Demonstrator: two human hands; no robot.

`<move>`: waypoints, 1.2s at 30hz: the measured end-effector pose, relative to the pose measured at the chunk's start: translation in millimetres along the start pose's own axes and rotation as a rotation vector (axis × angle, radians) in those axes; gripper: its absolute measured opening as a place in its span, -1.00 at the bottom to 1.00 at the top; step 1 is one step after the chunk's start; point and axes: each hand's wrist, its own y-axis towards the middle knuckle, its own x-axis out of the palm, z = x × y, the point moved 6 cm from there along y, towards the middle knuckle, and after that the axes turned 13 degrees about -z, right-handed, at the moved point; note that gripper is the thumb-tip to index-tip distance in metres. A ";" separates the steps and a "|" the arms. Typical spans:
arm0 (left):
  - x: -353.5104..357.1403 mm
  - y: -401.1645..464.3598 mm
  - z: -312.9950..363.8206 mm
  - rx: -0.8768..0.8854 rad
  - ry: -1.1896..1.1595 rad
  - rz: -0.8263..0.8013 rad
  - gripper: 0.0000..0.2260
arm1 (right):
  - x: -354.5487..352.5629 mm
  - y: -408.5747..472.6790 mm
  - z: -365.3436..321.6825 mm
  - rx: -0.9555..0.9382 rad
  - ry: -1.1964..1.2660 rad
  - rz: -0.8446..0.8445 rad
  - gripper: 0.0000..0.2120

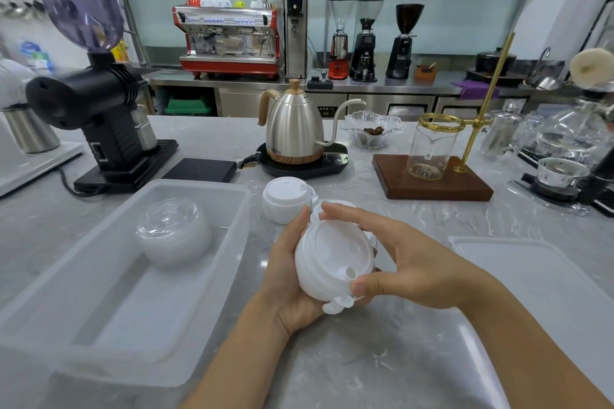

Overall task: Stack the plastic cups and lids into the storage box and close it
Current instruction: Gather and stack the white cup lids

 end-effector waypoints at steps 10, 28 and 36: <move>13.3 0.6 -4.9 0.003 -0.091 -0.050 -0.50 | 1.2 -1.3 -7.8 -0.052 -0.027 0.029 -0.21; 2.0 1.3 14.2 0.210 -0.012 -0.047 -0.44 | -10.7 8.3 22.8 -0.053 0.115 0.287 -0.27; -22.9 -10.4 38.8 0.508 0.019 0.225 -0.60 | -1.0 33.2 78.4 0.251 -0.183 0.543 -0.30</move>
